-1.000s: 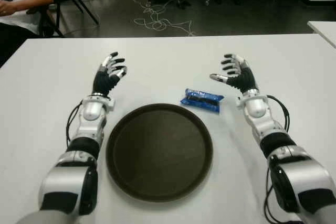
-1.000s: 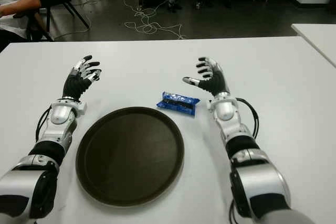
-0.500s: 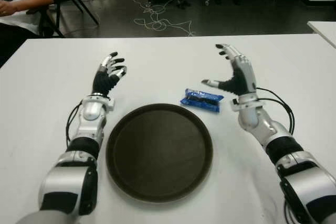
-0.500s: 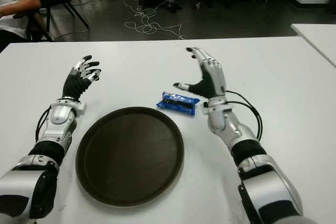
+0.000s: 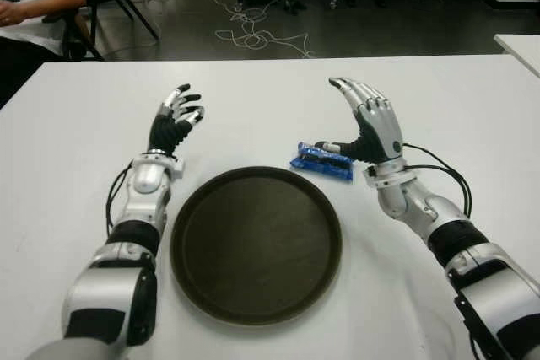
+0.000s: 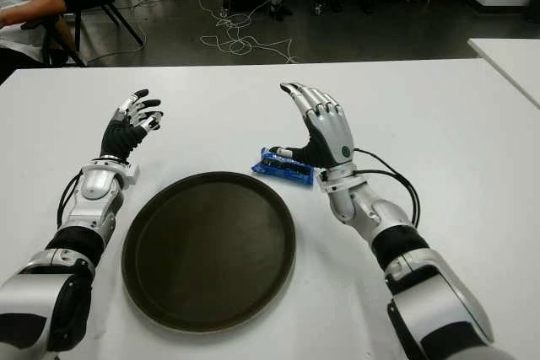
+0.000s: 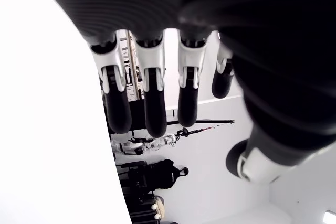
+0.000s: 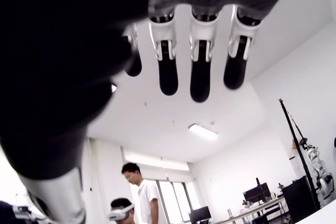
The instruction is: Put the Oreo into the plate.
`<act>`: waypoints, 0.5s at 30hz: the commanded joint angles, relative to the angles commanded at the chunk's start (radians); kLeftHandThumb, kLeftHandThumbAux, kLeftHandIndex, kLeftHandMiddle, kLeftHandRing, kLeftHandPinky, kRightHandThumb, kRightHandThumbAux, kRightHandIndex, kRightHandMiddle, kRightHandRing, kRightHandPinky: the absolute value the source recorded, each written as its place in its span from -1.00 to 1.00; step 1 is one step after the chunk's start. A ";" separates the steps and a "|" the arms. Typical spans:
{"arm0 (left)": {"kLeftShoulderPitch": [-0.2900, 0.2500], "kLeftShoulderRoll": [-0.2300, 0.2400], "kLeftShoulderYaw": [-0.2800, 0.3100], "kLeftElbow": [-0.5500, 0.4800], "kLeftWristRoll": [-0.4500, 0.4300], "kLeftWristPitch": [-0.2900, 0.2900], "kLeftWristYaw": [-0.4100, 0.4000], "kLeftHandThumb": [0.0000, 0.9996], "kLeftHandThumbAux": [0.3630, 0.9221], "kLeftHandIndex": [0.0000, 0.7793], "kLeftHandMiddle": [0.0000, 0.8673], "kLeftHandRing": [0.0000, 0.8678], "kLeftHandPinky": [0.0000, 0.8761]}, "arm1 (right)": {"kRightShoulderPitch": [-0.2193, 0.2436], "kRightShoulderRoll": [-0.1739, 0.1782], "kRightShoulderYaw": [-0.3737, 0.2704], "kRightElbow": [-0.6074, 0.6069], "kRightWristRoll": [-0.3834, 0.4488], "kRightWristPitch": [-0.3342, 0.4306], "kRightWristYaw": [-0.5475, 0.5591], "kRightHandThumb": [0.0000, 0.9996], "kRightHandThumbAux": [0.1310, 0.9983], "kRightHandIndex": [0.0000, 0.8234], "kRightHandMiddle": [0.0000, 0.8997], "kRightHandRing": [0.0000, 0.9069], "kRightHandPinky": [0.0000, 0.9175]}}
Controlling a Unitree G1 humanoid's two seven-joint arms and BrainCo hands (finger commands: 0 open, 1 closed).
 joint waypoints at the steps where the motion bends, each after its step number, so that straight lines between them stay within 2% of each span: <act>1: 0.000 0.000 -0.001 0.000 0.001 0.000 0.001 -0.10 0.06 -0.67 -0.45 -0.41 -0.34 | 0.003 -0.003 0.003 -0.011 0.001 0.011 0.018 -1.00 0.51 -0.71 -0.59 -0.54 -0.52; 6: 0.000 0.000 0.002 0.005 -0.003 0.002 -0.002 -0.07 0.03 -0.67 -0.46 -0.41 -0.33 | 0.028 -0.016 0.015 -0.084 0.002 0.069 0.106 -1.00 0.47 -0.73 -0.62 -0.58 -0.60; 13: 0.000 0.003 0.001 0.007 0.001 0.001 0.002 -0.09 0.05 -0.69 -0.46 -0.41 -0.34 | 0.117 -0.040 0.010 -0.327 -0.009 0.222 0.307 -1.00 0.46 -0.71 -0.62 -0.61 -0.63; 15: 0.003 -0.001 0.002 0.001 -0.002 0.001 0.002 -0.09 0.07 -0.69 -0.47 -0.41 -0.33 | 0.138 -0.043 0.008 -0.389 -0.020 0.290 0.381 -1.00 0.44 -0.68 -0.60 -0.60 -0.60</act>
